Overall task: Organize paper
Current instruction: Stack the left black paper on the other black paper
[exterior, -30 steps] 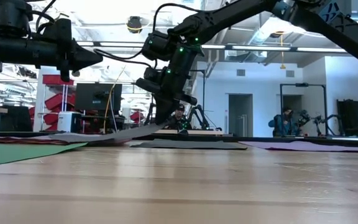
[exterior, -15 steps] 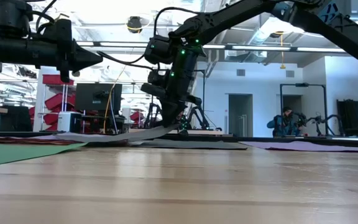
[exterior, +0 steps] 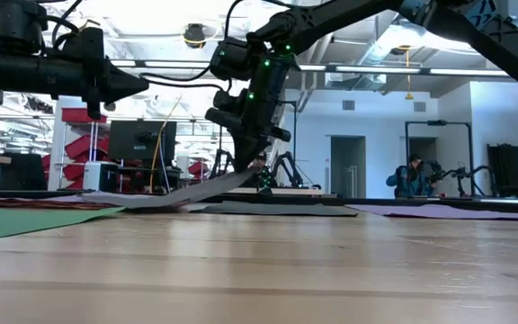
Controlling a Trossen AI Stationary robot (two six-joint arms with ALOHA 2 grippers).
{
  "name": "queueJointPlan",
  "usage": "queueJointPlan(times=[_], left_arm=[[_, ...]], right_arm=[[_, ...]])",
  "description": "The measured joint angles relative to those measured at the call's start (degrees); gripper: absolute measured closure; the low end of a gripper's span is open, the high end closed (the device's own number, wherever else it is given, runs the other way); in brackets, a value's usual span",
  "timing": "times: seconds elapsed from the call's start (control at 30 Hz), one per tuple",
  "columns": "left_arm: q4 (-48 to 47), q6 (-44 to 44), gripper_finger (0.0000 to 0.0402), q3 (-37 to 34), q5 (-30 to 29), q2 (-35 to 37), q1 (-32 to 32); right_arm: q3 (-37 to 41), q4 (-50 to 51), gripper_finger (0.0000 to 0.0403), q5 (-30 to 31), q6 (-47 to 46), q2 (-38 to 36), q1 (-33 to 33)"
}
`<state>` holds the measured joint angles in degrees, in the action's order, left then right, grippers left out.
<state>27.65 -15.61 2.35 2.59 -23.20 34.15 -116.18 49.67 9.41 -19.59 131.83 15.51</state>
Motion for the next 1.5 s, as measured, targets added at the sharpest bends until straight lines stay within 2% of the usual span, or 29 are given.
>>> queueJointPlan(times=[0.37,0.63,0.8,1.2,1.5], left_arm=[[-0.14,-0.05,0.0401,-0.02,0.11,0.02,0.0],[-0.14,-0.05,0.0401,0.0,0.09,0.02,0.0],[-0.12,-0.05,0.0401,-0.01,0.1,0.02,0.01],[0.01,-0.25,0.0401,0.0,0.09,0.02,0.0],[0.07,-0.27,0.0402,0.0,0.05,0.01,0.02]], right_arm=[[0.16,2.11,0.0403,0.78,2.97,0.0,-0.8],[5.82,-0.51,0.0403,-1.68,5.27,-1.26,-1.94],[12.69,-5.14,0.0403,-2.23,3.95,-6.77,-1.49],[37.56,-20.56,0.0403,-1.54,-7.37,-23.55,0.35],[44.77,-24.12,0.0403,3.76,-15.45,-26.36,0.06]])
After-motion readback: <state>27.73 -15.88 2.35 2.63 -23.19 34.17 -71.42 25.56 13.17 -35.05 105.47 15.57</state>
